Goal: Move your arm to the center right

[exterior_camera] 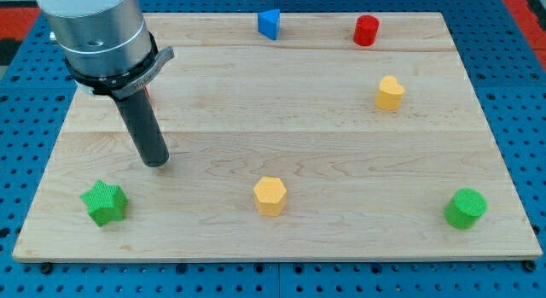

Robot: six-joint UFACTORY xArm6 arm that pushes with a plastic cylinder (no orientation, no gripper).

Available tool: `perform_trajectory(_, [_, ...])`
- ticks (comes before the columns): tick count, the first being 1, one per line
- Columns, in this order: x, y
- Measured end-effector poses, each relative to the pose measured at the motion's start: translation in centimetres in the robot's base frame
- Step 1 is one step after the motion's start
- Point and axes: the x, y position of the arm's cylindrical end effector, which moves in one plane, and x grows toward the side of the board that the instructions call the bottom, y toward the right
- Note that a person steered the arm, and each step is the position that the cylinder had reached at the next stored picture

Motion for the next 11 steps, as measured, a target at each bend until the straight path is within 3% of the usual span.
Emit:
perform_trajectory(1, [0.0, 0.1])
perform_trajectory(2, [-1.6, 7.5])
perform_trajectory(4, [-8.6, 22.0])
perform_trajectory(6, [-16.7, 26.0])
perform_trajectory(7, [-18.7, 32.7])
perform_trajectory(8, [-17.0, 36.7])
perform_trajectory(9, [-11.1, 37.4])
perform_trajectory(10, [-7.1, 37.4])
perform_trajectory(11, [-4.2, 32.7])
